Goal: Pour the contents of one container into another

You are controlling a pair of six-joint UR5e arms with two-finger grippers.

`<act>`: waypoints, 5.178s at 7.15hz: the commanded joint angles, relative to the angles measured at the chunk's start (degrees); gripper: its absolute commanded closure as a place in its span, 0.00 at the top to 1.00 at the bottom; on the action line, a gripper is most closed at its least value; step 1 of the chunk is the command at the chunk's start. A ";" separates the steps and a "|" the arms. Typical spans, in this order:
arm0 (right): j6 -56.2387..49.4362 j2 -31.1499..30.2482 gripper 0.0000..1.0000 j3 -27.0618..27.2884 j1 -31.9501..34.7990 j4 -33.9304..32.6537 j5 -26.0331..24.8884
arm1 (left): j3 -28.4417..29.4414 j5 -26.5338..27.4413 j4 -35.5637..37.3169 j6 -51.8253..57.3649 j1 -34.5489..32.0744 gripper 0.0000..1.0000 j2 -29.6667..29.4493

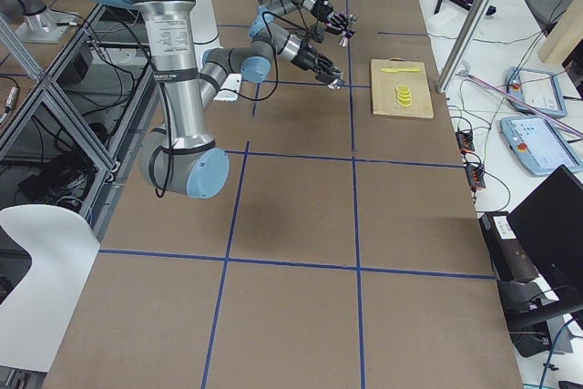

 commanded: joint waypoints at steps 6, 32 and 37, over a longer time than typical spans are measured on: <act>11.64 -11.79 0.00 0.42 1.11 15.16 3.32 | -6.92 5.80 0.39 -16.77 -4.86 0.00 18.30; 4.07 -23.24 0.00 -8.30 -6.36 43.16 -4.07 | -0.77 32.11 4.69 -31.80 14.30 0.91 28.61; 4.07 -23.24 0.00 -9.44 -7.68 43.16 -6.35 | -6.80 23.96 4.69 -29.08 14.13 1.00 32.45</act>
